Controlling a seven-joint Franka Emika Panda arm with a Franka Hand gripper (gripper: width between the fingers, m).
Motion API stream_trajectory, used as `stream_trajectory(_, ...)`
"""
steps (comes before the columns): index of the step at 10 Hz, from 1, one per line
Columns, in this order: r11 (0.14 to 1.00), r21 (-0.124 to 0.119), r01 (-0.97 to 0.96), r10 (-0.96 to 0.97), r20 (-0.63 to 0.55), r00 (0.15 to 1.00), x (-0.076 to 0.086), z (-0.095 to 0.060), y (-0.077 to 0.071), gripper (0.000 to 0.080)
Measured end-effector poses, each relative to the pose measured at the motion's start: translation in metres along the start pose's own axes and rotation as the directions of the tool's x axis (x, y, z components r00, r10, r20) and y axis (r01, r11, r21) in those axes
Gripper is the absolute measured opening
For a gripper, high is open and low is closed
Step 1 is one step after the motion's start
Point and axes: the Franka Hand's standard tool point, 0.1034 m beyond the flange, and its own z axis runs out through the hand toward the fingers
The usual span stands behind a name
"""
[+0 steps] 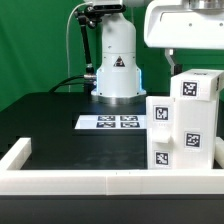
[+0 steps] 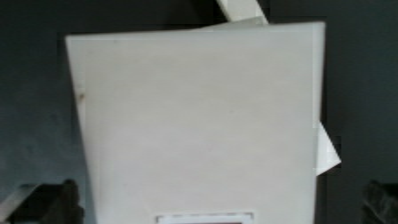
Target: Assemble cabinet
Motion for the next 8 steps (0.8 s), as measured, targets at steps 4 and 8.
stream_trajectory(4, 1.0, 0.0, 0.0, 0.0, 0.0, 1.0, 0.0, 0.0003, 0.0001, 0.0796)
stream_trajectory(8, 1.0, -0.001, 0.0, 0.0, 0.0, 1.0, -0.0001, 0.0005, 0.0001, 0.0796)
